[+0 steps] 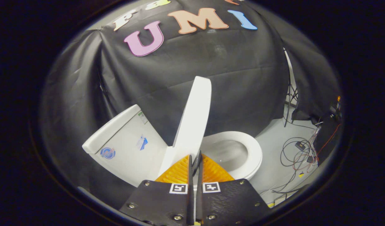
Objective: Open the toilet lid.
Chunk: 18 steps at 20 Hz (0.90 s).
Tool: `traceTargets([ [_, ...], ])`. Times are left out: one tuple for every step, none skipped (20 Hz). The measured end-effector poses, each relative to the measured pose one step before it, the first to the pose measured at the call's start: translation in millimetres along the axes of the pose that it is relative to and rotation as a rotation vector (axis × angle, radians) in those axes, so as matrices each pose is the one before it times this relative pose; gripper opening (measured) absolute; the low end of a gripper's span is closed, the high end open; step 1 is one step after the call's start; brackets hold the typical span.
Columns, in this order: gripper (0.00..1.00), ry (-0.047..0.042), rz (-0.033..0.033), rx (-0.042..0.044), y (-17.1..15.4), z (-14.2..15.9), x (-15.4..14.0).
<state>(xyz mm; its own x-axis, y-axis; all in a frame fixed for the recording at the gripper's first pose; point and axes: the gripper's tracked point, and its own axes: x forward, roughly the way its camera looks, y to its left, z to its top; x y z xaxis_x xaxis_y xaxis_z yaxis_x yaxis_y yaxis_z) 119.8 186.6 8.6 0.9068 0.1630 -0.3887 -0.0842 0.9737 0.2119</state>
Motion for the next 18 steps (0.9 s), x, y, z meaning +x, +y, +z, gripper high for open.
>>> traceTargets([
  [0.03, -0.00395, -0.00139, 0.00049, 3.14, 0.96, -0.91],
  [0.03, -0.00426, 0.00078, -0.00152, 3.92, 0.4, 0.02],
  [0.03, -0.00647, 0.00144, -0.00299, 3.59, 1.64, -0.93],
  [0.03, -0.00337, 0.00169, -0.00716, 3.4, 0.42, -0.59],
  [0.03, -0.00704, 0.00177, -0.00918, 3.84, 1.63, -0.78],
  [0.03, -0.00551, 0.00138, -0.00547, 3.87, -0.26, -1.12],
  [0.03, -0.00805, 0.00182, -0.0047, 4.11, 1.5, -0.6],
  [0.03, -0.0071, 0.00136, -0.00662, 3.78, 1.48, -0.91],
  [0.03, -0.0056, 0.00163, -0.0076, 3.44, 1.48, -0.52],
  [0.03, -0.00389, 0.00185, -0.00453, 3.35, 0.55, -0.68],
  [0.03, -0.00542, 0.00326, -0.00155, 4.04, 0.72, -0.64],
  [0.03, -0.00229, 0.00265, 0.00066, 3.35, -0.23, -0.24],
  [0.03, -0.00524, 0.00284, -0.0007, 3.54, 0.88, -0.75],
  [0.03, -0.00153, 0.001, -0.00435, 2.38, 0.21, 0.41],
  [0.03, -0.00372, 0.00272, -0.00114, 3.31, 0.97, -0.84],
  [0.03, -0.00126, 0.00474, -0.00318, 3.9, -0.08, -1.03],
  [0.03, -0.00535, 0.00459, -0.00323, 3.9, 1.47, -0.86],
  [0.03, -0.00177, 0.00119, -0.00626, 3.44, -0.85, 0.36],
])
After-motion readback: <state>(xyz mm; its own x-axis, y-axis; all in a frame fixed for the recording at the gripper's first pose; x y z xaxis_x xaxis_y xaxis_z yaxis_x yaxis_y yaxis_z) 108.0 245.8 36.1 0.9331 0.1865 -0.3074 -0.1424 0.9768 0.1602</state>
